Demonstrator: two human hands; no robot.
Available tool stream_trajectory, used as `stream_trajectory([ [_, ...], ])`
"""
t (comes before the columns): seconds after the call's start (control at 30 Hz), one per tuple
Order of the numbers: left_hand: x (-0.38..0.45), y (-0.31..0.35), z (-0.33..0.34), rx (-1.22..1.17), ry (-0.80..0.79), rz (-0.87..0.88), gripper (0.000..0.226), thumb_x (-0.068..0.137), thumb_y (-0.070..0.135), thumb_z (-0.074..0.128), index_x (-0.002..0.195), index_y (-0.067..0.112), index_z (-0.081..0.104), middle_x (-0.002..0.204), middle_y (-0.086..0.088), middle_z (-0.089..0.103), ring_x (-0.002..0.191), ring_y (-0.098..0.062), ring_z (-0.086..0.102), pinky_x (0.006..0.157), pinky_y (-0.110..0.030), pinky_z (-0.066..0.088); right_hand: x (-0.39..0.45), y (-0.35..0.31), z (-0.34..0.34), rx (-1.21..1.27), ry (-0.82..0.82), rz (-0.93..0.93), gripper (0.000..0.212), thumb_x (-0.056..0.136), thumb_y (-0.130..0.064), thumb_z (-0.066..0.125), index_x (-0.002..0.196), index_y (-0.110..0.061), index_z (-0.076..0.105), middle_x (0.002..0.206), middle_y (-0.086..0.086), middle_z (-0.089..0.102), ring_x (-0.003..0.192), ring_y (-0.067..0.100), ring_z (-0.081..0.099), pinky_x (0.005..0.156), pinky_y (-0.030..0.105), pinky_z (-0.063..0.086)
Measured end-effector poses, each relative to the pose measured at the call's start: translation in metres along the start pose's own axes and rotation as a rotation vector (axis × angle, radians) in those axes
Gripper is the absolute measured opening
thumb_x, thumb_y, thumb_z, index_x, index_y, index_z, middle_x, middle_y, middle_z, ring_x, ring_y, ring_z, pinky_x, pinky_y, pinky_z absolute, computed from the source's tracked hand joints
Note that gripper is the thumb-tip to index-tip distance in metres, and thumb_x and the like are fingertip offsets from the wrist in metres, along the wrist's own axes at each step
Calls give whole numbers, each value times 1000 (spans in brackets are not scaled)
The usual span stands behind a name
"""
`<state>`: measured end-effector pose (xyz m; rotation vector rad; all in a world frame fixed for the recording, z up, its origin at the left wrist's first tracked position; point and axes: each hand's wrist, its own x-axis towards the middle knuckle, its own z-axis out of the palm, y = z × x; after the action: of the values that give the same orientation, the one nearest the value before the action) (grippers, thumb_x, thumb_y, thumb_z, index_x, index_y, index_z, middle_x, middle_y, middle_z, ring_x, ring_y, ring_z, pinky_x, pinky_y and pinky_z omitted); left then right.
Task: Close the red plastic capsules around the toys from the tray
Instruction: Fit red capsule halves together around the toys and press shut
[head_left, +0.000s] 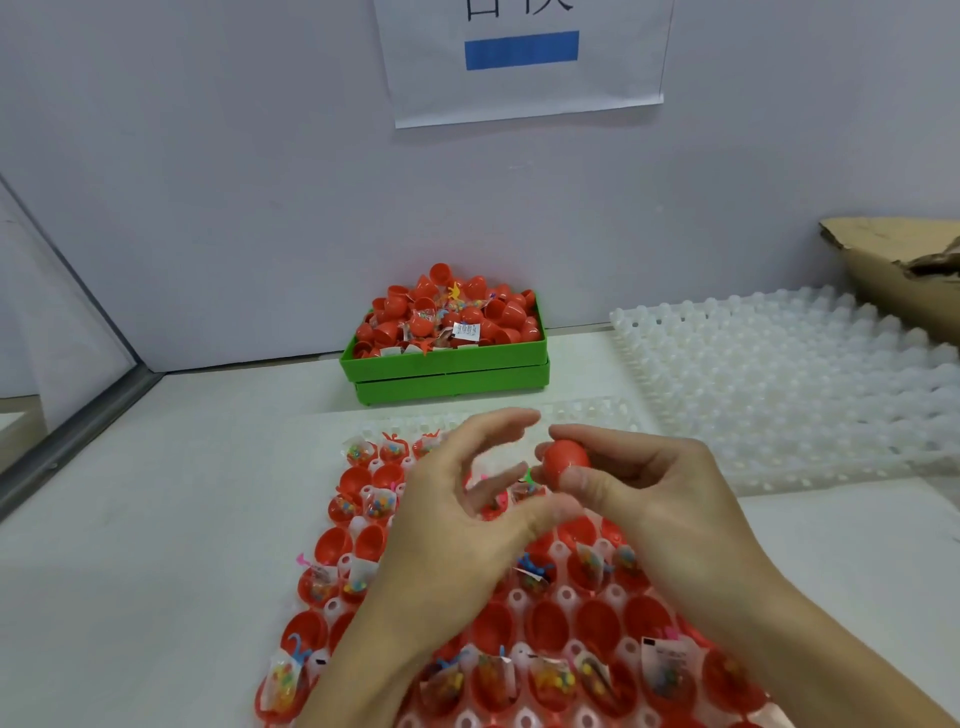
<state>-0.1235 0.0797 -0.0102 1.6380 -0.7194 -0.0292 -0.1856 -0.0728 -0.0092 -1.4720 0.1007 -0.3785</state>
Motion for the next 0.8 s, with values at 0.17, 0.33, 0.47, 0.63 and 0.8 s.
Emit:
stream_trajectory([
  [0.17,2,-2,4,-397,-86,-195,45,71,41,78,111,23,75,113,-6,73,110,-24,68,93,-35,56,-3,-5,3,62,-130,-113,43,64,7,76,96,-22,80,93,0,78,91,12,74,74,14,55],
  [0.33,-1,-1,13,-366,0,-136,25,79,27,72,103,22,77,100,-7,77,101,-27,71,84,-33,59,-6,-3,6,-36,-109,-219,55,70,21,72,86,-32,80,91,-7,78,91,6,73,76,12,54],
  [0.47,-3,-1,15,-330,45,-118,24,76,22,67,97,20,78,94,-6,77,94,-23,74,76,-28,60,-7,-2,6,-29,-117,-240,54,72,21,69,88,-29,80,90,-7,78,91,6,73,77,12,54],
  [0.63,-3,-3,15,-324,53,-104,25,77,20,66,98,23,78,94,-5,77,94,-22,74,77,-28,59,-6,-1,6,-55,-107,-247,56,71,20,71,93,-31,78,89,-8,78,90,6,73,77,12,54],
  [0.8,-1,-2,14,-427,-2,-237,30,80,24,63,106,17,77,104,-10,75,100,-22,71,78,-29,59,-2,-5,5,-32,-145,-257,53,67,13,78,92,-35,80,90,-6,78,89,11,75,77,17,56],
])
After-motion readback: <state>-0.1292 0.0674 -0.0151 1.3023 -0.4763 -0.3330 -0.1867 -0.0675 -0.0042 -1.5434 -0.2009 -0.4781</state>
